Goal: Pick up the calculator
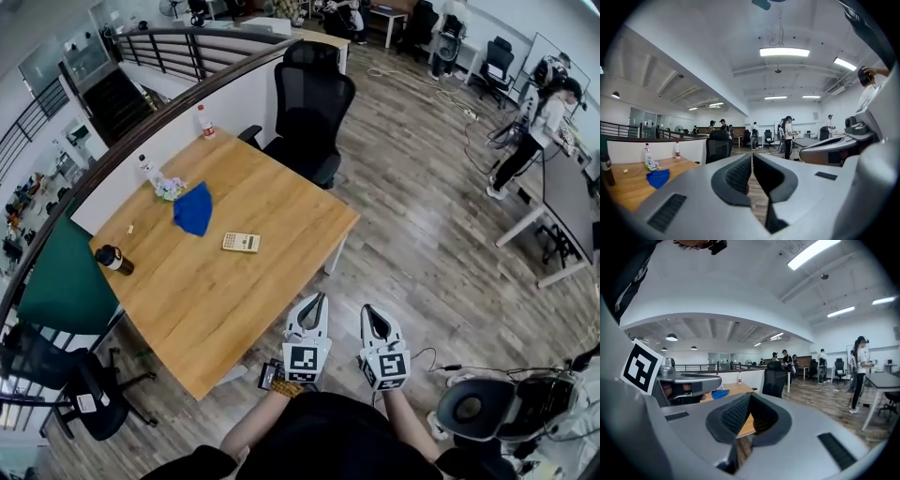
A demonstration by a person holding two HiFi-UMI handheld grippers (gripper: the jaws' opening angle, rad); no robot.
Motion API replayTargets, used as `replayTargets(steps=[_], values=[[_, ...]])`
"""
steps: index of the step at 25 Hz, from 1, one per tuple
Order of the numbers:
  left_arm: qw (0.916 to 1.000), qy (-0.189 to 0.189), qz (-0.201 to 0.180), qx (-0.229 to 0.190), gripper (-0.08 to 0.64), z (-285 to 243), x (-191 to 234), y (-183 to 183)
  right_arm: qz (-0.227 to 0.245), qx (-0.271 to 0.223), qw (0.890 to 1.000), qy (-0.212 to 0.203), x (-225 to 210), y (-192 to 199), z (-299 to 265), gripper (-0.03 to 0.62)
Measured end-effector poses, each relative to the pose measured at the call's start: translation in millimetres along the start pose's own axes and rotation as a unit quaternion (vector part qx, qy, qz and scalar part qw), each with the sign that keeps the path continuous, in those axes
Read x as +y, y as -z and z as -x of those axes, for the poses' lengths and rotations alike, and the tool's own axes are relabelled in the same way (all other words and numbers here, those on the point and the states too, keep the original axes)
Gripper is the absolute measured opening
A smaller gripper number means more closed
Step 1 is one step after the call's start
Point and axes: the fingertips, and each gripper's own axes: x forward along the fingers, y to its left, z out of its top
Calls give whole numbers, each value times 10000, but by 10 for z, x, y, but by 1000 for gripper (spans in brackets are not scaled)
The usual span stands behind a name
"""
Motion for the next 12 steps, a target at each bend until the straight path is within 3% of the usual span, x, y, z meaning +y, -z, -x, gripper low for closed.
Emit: replayTargets(steps=[5,12], values=[[9999,9,152,-77,34,-429,253,-43,165,91,9998,-7,-121,-212,-396,6],[9990,-342,243,-146,34,-717,815,-58,531,248,9973,-450,-39,-336,-1069,6]])
